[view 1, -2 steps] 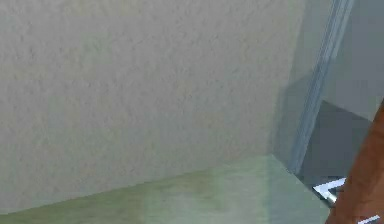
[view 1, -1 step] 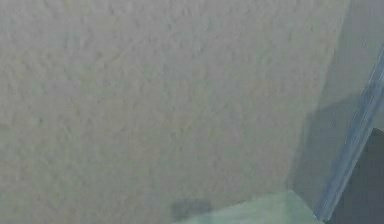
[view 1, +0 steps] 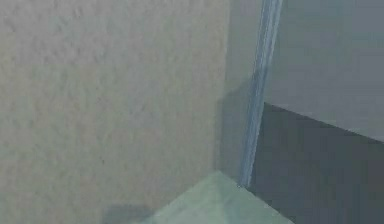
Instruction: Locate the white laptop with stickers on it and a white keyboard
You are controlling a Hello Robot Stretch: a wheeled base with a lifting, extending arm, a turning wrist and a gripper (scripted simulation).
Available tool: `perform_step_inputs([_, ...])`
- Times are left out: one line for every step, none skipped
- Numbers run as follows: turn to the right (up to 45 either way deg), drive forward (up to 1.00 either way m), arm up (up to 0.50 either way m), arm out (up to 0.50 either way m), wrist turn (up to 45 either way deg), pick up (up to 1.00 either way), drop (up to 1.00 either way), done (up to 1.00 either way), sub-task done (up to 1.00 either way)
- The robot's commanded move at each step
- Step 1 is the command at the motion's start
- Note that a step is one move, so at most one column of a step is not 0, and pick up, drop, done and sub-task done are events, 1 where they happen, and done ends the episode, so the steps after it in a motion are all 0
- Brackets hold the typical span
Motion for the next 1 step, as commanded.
perform_step_inputs([0.0, 0.3, 0.0, 0.0, 0.0, 0.0, 0.0, 0.0, 0.0])
